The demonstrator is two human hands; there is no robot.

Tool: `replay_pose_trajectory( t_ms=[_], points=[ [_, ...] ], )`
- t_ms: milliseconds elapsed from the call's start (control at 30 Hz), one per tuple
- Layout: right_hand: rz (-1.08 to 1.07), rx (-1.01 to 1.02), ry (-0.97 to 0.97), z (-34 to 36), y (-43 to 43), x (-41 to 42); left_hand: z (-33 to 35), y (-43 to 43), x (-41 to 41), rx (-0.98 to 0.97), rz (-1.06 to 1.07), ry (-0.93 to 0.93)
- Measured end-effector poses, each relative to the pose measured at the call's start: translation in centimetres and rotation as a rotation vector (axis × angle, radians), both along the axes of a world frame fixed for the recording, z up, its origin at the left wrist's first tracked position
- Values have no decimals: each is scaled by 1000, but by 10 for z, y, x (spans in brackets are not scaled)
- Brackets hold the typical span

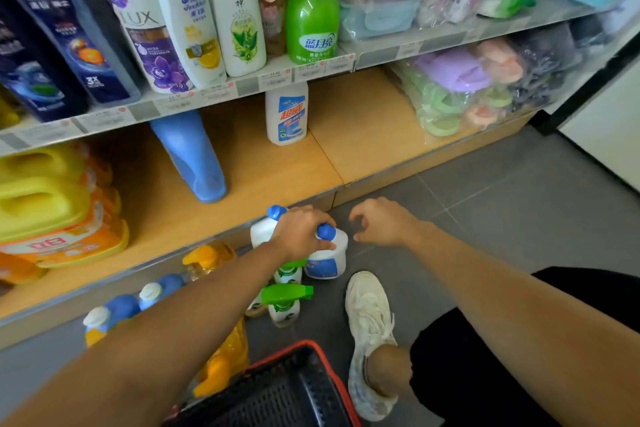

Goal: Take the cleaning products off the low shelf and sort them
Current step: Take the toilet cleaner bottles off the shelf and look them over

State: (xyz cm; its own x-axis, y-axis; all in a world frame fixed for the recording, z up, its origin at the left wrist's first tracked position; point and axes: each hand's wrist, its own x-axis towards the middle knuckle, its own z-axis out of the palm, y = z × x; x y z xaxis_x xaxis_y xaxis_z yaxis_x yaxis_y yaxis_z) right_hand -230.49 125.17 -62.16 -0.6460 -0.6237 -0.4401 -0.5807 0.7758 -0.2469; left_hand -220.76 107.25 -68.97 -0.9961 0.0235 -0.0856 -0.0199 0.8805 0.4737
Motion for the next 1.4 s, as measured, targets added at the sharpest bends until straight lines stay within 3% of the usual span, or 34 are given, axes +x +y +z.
replay_pose_trajectory(
  t_ms=[133,233,300,567,800,967,1233,1400],
  points=[
    [-40,-53,36,4,-7,-7,-14,-13,7,-254,-31,73],
    [-102,-152,32,7,-16,-23,-25,-28,23,-387,191,148],
    [-127,-225,27,7,-29,-35,-30,-34,27,-293,346,130],
    [-342,-521,-80,-27,-116,-80,-47,-36,26,161,488,226],
    [-532,-693,-249,-81,-179,-113,-51,-48,30,114,441,245],
    [-469,-769,-377,-99,-201,-142,-54,-45,26,109,468,257],
    [-495,-956,-400,-101,-212,-164,-55,-44,24,88,492,266],
    [-492,-973,-295,-109,-201,-155,-55,-45,24,66,487,268]
  ],
)
